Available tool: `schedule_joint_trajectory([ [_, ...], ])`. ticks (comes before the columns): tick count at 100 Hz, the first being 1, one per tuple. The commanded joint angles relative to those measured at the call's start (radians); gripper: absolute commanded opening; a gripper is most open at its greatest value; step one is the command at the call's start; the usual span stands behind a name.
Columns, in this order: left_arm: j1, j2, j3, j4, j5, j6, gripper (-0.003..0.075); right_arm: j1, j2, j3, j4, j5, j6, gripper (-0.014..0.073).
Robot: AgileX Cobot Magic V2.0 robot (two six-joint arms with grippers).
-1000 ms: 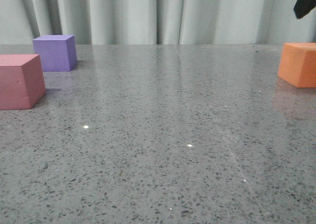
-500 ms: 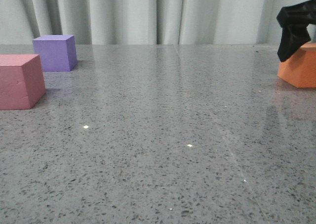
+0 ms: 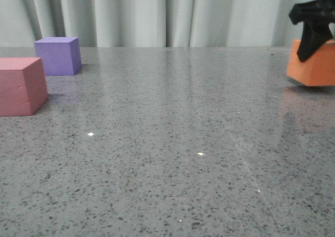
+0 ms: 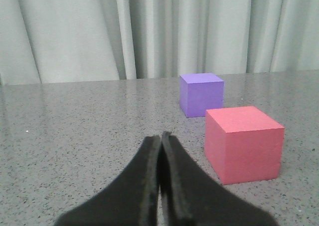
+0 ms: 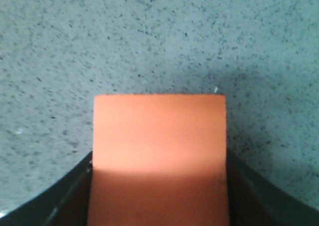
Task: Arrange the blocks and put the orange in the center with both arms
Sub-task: 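Lift the orange cube with the right gripper toward the table center, then lower the orange cube at center, open the right gripper, withdraw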
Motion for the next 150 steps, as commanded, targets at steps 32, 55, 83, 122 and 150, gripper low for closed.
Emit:
schedule_joint_trajectory([
  [32, -0.009, -0.034, 0.055, -0.009, -0.084, -0.009, -0.0019, 0.304, 0.011, -0.257, 0.041, -0.013, 0.149, 0.0330],
  [55, -0.009, -0.034, 0.055, -0.009, -0.084, -0.009, -0.0019, 0.401, 0.161, -0.412, 0.016, 0.064, 0.315, 0.0330],
  [83, -0.009, -0.034, 0.055, -0.009, -0.084, -0.009, -0.0019, 0.484, 0.283, -0.522, -0.170, 0.148, 0.535, 0.0330],
  [122, -0.009, -0.034, 0.055, -0.009, -0.084, -0.009, -0.0019, 0.503, 0.309, -0.524, -0.203, 0.148, 0.581, 0.0449],
  [150, -0.009, -0.034, 0.055, -0.009, -0.084, -0.009, -0.0019, 0.503, 0.297, -0.537, -0.186, 0.126, 0.581, 0.0648],
])
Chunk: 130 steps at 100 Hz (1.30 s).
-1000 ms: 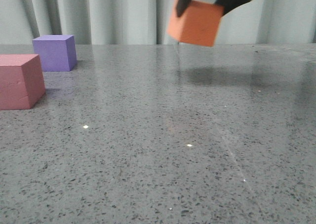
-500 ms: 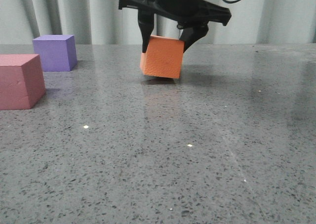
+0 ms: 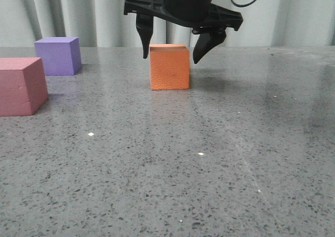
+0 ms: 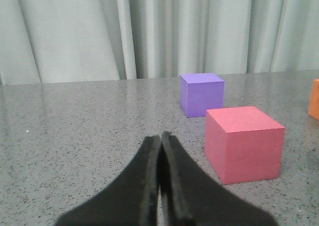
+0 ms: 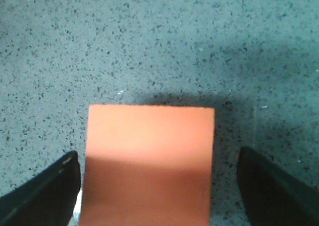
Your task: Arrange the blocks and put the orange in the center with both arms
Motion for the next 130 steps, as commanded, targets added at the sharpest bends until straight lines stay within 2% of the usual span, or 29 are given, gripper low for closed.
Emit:
schedule_joint_trajectory([
  [1, -0.009, -0.034, 0.055, -0.009, -0.084, -0.009, -0.0019, 0.001, -0.062, -0.049, -0.007, -0.052, -0.001, 0.0647],
  [12, -0.009, -0.034, 0.055, -0.009, -0.084, -0.009, -0.0019, 0.001, -0.091, -0.072, -0.007, -0.052, -0.014, 0.0647],
  [32, -0.009, -0.034, 0.055, -0.009, -0.084, -0.009, -0.0019, -0.002, -0.204, -0.072, -0.023, -0.078, -0.120, 0.0646],
  [58, -0.009, -0.034, 0.055, -0.009, -0.084, -0.009, -0.0019, -0.055, -0.397, -0.016, -0.190, -0.025, -0.182, 0.0646],
  [73, -0.009, -0.034, 0.055, -0.009, -0.084, -0.009, -0.0019, -0.133, -0.543, 0.109, -0.228, 0.046, -0.203, 0.0645],
  [101, -0.009, -0.034, 0.055, -0.009, -0.084, -0.009, -0.0019, -0.268, -0.850, 0.464, -0.234, 0.030, -0.208, 0.0645],
  [118, -0.009, -0.034, 0.055, -0.009, -0.084, -0.009, -0.0019, -0.307, -1.036, 0.660, -0.234, 0.030, -0.208, 0.0640],
  [124, -0.009, -0.034, 0.055, -0.009, -0.084, -0.009, -0.0019, -0.307, -1.090, 0.722, -0.234, 0.036, -0.207, 0.0611],
  [130, -0.009, -0.034, 0.055, -0.009, -0.084, -0.009, -0.0019, -0.307, -1.149, 0.764, -0.234, 0.056, -0.207, 0.0540],
])
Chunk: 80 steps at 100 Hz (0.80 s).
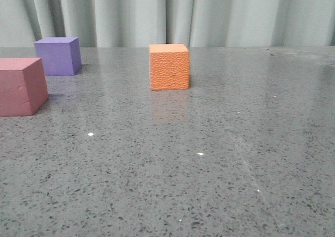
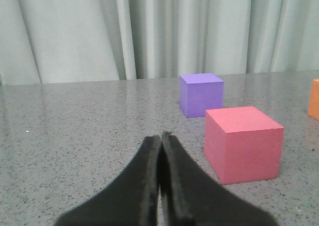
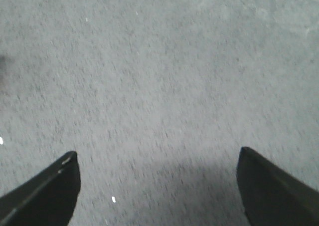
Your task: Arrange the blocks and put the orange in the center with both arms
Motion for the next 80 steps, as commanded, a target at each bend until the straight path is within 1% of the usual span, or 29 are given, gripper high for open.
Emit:
schedule_joint_trajectory([
  [1, -0.009, -0.034, 0.055, -0.009, -0.084, -0.009, -0.0019, -0.006, -0.079, 0.040, -0.035, -0.030, -0.010, 0.0530],
  [6, -0.009, -0.034, 0.055, -0.009, -0.084, -0.009, -0.0019, -0.006, -0.126, 0.068, -0.035, 0.002, -0.010, 0.0446],
  [11, -0.009, -0.034, 0.055, -0.009, -0.084, -0.009, -0.0019, -0.006, -0.163, 0.088, -0.035, 0.040, -0.010, 0.0329],
  [13, -0.009, -0.034, 0.055, -0.009, -0.084, -0.009, -0.0019, -0.006, -0.178, 0.096, -0.035, 0.057, -0.010, 0.0297],
  [25, -0.009, -0.034, 0.055, -0.009, -0.084, -0.009, -0.0019, -0.006, -0.243, 0.118, -0.035, 0.125, -0.010, 0.0000],
  [29, -0.009, -0.034, 0.055, -0.009, -0.084, -0.009, -0.0019, -0.006, -0.257, 0.117, -0.035, 0.138, -0.010, -0.0075],
  [33, -0.009, -0.034, 0.055, -0.009, -0.084, -0.009, -0.0019, -0.006, -0.269, 0.117, -0.035, 0.142, -0.010, -0.0064],
  [80, -0.009, -0.034, 0.055, -0.009, -0.084, -0.009, -0.0019, -0.006, -0.283, 0.117, -0.035, 0.132, -0.010, -0.0067],
])
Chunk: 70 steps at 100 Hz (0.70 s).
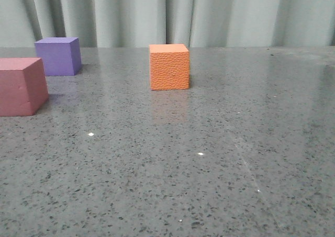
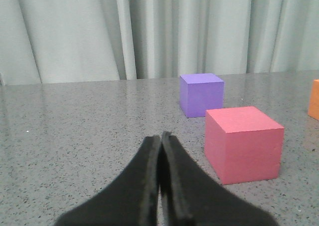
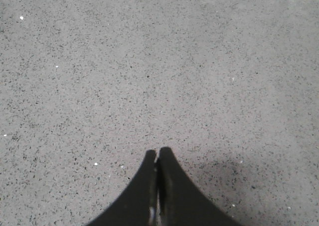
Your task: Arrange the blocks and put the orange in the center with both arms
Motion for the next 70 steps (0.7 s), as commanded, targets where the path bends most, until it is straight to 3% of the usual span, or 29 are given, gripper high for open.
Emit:
schedule_joint_trajectory([
  [1, -0.009, -0.034, 0.055, -0.009, -0.084, -0.009, -0.0019, -0.006, 0.004, -0.023, -0.035, -0.062, -0.010, -0.0067],
  [13, -0.009, -0.034, 0.055, -0.009, -0.084, -0.009, -0.0019, -0.006, 0.002, -0.008, -0.048, -0.129, -0.010, -0.0067],
  [26, -0.009, -0.034, 0.055, -0.009, -0.084, -0.009, -0.0019, -0.022, -0.052, 0.070, -0.051, -0.326, -0.010, -0.0067],
  [47, -0.009, -0.034, 0.055, -0.009, -0.084, -0.009, -0.0019, -0.138, -0.246, 0.284, 0.072, -0.588, -0.020, -0.0067],
  [57, -0.009, -0.034, 0.055, -0.009, -0.084, -0.009, -0.0019, -0.202, -0.345, 0.385, 0.186, -0.658, -0.111, -0.0067],
  [70, -0.009, -0.034, 0.055, -0.009, -0.084, -0.009, -0.0019, -0.241, -0.444, 0.501, 0.375, -0.740, -0.343, -0.0067],
])
